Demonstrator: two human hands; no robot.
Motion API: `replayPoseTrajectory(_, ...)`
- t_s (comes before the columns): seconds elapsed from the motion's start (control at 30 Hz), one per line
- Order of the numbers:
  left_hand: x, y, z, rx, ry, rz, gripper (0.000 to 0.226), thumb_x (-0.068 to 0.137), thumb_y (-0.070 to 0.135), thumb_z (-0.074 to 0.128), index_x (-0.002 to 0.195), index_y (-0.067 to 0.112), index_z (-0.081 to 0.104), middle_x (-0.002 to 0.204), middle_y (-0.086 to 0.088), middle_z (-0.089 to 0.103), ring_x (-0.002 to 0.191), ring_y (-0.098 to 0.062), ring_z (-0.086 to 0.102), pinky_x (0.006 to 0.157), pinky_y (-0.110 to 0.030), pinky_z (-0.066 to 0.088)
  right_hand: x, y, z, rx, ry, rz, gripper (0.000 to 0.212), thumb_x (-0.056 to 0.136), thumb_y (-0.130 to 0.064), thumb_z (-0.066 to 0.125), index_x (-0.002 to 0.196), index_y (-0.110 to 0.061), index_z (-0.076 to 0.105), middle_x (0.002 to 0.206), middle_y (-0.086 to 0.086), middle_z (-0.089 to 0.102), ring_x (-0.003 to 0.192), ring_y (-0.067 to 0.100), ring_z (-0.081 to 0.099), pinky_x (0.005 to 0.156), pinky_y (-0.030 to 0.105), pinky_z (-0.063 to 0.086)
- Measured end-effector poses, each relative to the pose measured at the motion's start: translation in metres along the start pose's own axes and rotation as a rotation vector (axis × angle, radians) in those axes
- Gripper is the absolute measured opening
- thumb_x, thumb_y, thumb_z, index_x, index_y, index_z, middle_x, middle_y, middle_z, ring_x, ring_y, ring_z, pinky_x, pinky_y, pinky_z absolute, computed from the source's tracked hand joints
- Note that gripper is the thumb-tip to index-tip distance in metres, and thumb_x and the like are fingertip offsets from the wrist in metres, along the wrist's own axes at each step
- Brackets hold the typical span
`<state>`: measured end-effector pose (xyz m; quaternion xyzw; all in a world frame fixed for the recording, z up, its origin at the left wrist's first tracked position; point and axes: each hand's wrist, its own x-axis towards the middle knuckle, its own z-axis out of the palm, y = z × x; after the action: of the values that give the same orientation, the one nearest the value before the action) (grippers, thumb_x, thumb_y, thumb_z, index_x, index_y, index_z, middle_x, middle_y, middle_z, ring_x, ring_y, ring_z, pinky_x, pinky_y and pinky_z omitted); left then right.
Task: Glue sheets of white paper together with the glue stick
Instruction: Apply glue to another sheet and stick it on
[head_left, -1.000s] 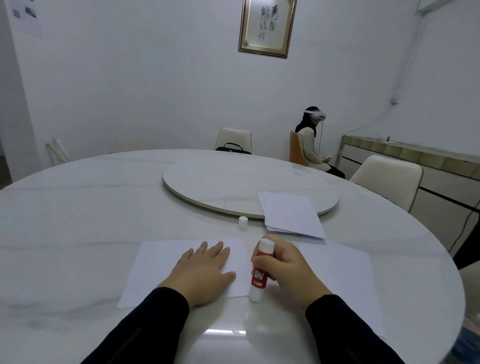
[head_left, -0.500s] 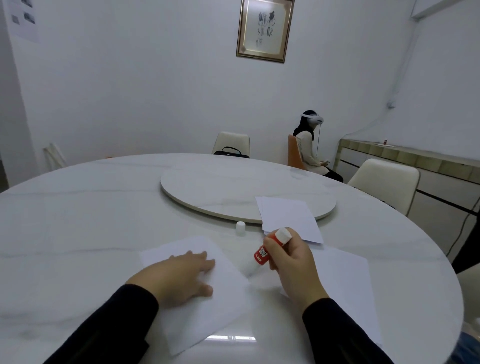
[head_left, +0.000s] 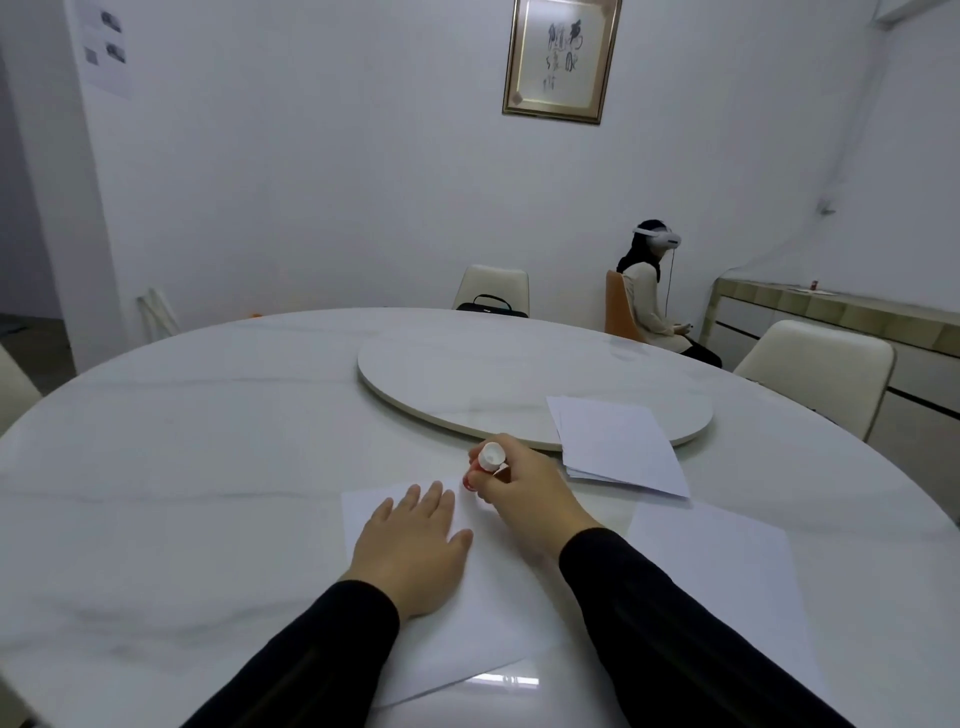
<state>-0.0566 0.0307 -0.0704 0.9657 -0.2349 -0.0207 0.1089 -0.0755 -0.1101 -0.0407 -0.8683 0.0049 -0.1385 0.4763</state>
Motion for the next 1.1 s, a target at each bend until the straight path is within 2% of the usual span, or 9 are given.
replayPoseTrajectory(0.13, 0.001, -0.002, 0.000, 0.008, -0.014, 0.001, 0.059, 0.098, 0.042, 0.017, 0.151, 0.020, 0.003, 0.161, 0.003, -0.002, 0.148, -0.015, -0.004, 0.120, -0.036, -0.001, 0.002, 0.002, -0.001, -0.015, -0.014, -0.017, 0.007, 0.081, -0.025, 0.059, 0.085, -0.031, 0.060, 0.094, 0.001, 0.069, 0.087, 0.020, 0.064, 0.087, 0.043, 0.053)
replayPoseTrajectory(0.27, 0.001, -0.002, -0.001, -0.003, -0.020, 0.002, 0.059, 0.097, 0.041, 0.019, 0.151, 0.020, 0.005, 0.161, 0.003, -0.002, 0.148, -0.016, -0.003, 0.120, -0.036, 0.000, -0.012, -0.002, -0.019, -0.106, -0.058, -0.052, 0.003, 0.083, -0.023, 0.059, 0.086, -0.022, 0.060, 0.084, -0.002, 0.071, 0.076, 0.014, 0.063, 0.084, 0.044, 0.054)
replayPoseTrajectory(0.43, 0.001, 0.000, -0.002, -0.001, -0.025, -0.002, 0.059, 0.098, 0.040, 0.018, 0.151, 0.019, 0.005, 0.161, 0.003, -0.002, 0.148, -0.016, -0.002, 0.120, -0.035, 0.000, -0.058, -0.008, -0.044, -0.176, -0.120, -0.106, 0.005, 0.082, -0.027, 0.060, 0.082, -0.022, 0.060, 0.082, 0.002, 0.067, 0.079, 0.023, 0.061, 0.077, 0.042, 0.052)
replayPoseTrajectory(0.57, 0.000, 0.000, -0.003, -0.006, -0.036, -0.009, 0.059, 0.098, 0.041, 0.018, 0.151, 0.019, 0.004, 0.161, 0.004, -0.002, 0.148, -0.015, -0.003, 0.120, -0.034, 0.000, -0.087, -0.007, -0.060, -0.117, -0.193, -0.100, 0.009, 0.075, -0.033, 0.060, 0.077, -0.024, 0.061, 0.080, 0.004, 0.065, 0.067, 0.013, 0.054, 0.068, 0.032, 0.048)
replayPoseTrajectory(0.7, 0.000, 0.001, -0.006, -0.026, -0.054, -0.018, 0.060, 0.098, 0.040, 0.019, 0.151, 0.019, 0.004, 0.160, 0.005, -0.003, 0.148, -0.014, -0.003, 0.120, -0.034, 0.000, -0.099, -0.005, -0.076, 0.116, -0.270, -0.065, 0.015, 0.072, -0.022, 0.065, 0.078, -0.008, 0.063, 0.071, 0.007, 0.063, 0.056, 0.014, 0.054, 0.055, 0.024, 0.045)
replayPoseTrajectory(0.8, 0.000, -0.001, -0.010, -0.049, -0.062, -0.031, 0.058, 0.096, 0.029, 0.021, 0.151, 0.019, 0.006, 0.161, 0.004, -0.001, 0.148, -0.015, -0.001, 0.120, -0.035, 0.003, -0.093, -0.011, -0.088, 0.623, -0.045, -0.112, 0.010, 0.068, 0.001, 0.061, 0.078, 0.003, 0.060, 0.067, 0.014, 0.067, 0.051, 0.020, 0.057, 0.048, 0.023, 0.047)
replayPoseTrajectory(0.93, -0.006, -0.004, -0.013, -0.019, -0.011, -0.085, 0.057, 0.096, 0.035, 0.026, 0.150, 0.022, 0.014, 0.160, 0.006, 0.006, 0.147, -0.014, 0.009, 0.117, -0.035, 0.014, -0.070, -0.020, -0.095, 1.159, 0.265, -0.011, 0.012, 0.067, 0.004, 0.060, 0.077, -0.003, 0.056, 0.071, 0.008, 0.070, 0.070, 0.023, 0.073, 0.064, 0.021, 0.059)
replayPoseTrajectory(1.0, -0.009, -0.003, -0.012, -0.010, 0.043, -0.122, 0.056, 0.095, 0.043, 0.028, 0.148, 0.024, 0.023, 0.159, 0.005, 0.014, 0.145, -0.015, 0.016, 0.114, -0.035, 0.018, -0.051, -0.017, -0.091, 1.244, 0.350, 0.100, 0.006, 0.077, -0.002, 0.063, 0.083, -0.004, 0.061, 0.083, 0.007, 0.069, 0.078, 0.020, 0.070, 0.072, 0.025, 0.058)
replayPoseTrajectory(1.1, -0.012, -0.001, -0.012, 0.018, 0.096, -0.160, 0.051, 0.092, 0.048, 0.031, 0.136, 0.023, 0.041, 0.150, 0.004, 0.035, 0.137, -0.018, 0.031, 0.107, -0.036, 0.026, -0.026, -0.005, -0.078, 1.106, 0.461, 0.247, 0.016, 0.083, -0.018, 0.069, 0.098, -0.014, 0.066, 0.096, 0.002, 0.067, 0.077, 0.011, 0.058, 0.073, 0.024, 0.043)
